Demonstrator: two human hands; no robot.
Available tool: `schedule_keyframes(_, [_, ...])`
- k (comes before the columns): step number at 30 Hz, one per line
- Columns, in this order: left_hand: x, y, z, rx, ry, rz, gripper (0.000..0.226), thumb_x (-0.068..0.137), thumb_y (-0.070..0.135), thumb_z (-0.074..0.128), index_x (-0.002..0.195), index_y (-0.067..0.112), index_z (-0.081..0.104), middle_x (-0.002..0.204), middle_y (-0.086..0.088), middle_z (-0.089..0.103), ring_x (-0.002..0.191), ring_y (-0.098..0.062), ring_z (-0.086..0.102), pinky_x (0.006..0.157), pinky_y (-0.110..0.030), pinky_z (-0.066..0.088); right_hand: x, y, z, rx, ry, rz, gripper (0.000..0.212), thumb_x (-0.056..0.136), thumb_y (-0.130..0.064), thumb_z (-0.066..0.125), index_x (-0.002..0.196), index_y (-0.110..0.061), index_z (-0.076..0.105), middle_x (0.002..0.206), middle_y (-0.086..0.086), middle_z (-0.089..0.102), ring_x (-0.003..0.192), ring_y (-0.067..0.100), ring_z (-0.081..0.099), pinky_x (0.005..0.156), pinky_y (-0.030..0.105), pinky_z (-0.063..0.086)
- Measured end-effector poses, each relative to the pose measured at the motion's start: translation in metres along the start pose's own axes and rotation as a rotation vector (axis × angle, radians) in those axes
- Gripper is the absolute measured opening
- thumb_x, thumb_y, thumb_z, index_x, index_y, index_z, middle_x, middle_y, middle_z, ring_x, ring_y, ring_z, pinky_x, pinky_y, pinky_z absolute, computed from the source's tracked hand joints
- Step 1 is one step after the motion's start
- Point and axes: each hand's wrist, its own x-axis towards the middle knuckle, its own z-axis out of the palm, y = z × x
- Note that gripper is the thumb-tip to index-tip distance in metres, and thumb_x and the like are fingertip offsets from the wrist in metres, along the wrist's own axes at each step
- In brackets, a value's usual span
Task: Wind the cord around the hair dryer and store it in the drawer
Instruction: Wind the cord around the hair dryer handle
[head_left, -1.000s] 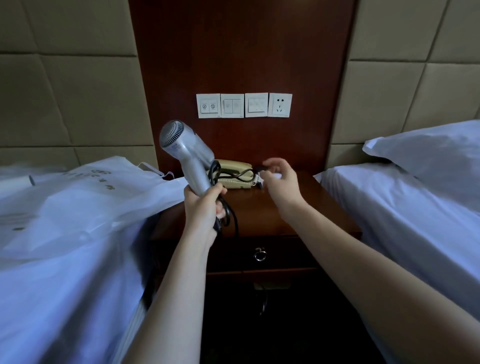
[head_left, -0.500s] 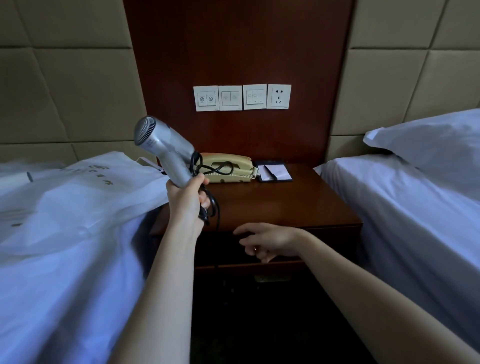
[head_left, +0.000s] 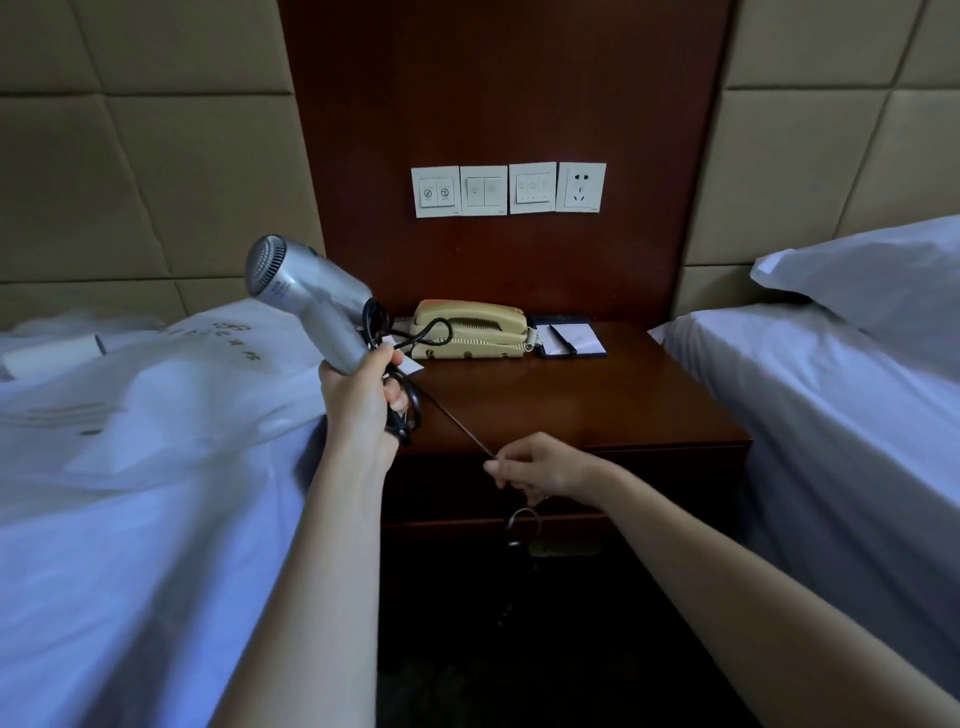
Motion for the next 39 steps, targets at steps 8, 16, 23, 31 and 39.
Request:
schedule_keyframes(8, [0.004, -0.014, -0.007, 0.069, 0.045, -0.046, 0.009, 0.086, -0.003, 0.051, 0.094, 0.000, 0.052, 0.056, -0.005, 0.052, 0.029, -0.005, 0.030, 0.034, -0.014, 0.024, -0.037, -0.005, -0.079, 0.272, 0.244, -0.113, 0.027, 0.090, -0.027, 0.056, 0.068, -0.013, 0.052, 0.052, -0.001, 0.035, 0.044, 0.006, 0.042, 0.066, 0.030, 0.050])
schedule_keyframes(16, [-0.005, -0.033, 0.019, 0.146, -0.042, -0.064, 0.022, 0.089, 0.002, 0.055, 0.104, 0.009, 0.040, 0.066, -0.006, 0.057, 0.031, -0.005, 0.033, 0.033, -0.017, 0.027, -0.026, -0.073, -0.131, 0.014, 0.656, -0.366, 0.026, 0.093, -0.032, 0.053, 0.069, -0.023, 0.057, 0.062, -0.008, 0.061, 0.069, 0.013, 0.054, 0.076, 0.033, 0.048])
schedule_keyframes(23, [0.004, -0.054, 0.027, 0.390, -0.175, -0.073, 0.027, 0.091, 0.016, 0.059, 0.112, 0.003, 0.045, 0.094, -0.019, 0.068, 0.040, -0.007, 0.046, 0.036, -0.019, 0.039, 0.016, -0.056, -0.143, -0.386, 0.792, -0.202, 0.026, 0.094, -0.026, 0.052, 0.115, -0.013, 0.059, 0.108, 0.010, 0.065, 0.096, 0.023, 0.059, 0.070, 0.024, 0.039])
schedule_keyframes(31, [0.007, -0.062, 0.029, 0.389, -0.235, -0.188, 0.030, 0.092, 0.018, 0.060, 0.114, 0.006, 0.044, 0.085, -0.016, 0.061, 0.049, -0.016, 0.067, 0.044, -0.025, 0.054, 0.046, -0.007, -0.077, -0.334, 0.631, -0.043, 0.049, 0.095, -0.027, 0.045, 0.139, -0.009, 0.037, 0.141, 0.014, 0.044, 0.132, 0.031, 0.039, 0.107, 0.039, 0.034])
schedule_keyframes(39, [0.001, -0.085, 0.013, 0.426, -0.189, -0.082, 0.050, 0.080, 0.035, 0.068, 0.118, 0.008, 0.052, 0.100, -0.012, 0.067, 0.086, -0.024, 0.068, 0.071, -0.039, 0.053, 0.002, -0.027, -0.001, 0.156, 0.346, -0.351, 0.048, 0.079, -0.021, 0.069, 0.123, -0.023, 0.050, 0.105, -0.006, 0.058, 0.091, 0.012, 0.063, 0.077, 0.021, 0.048])
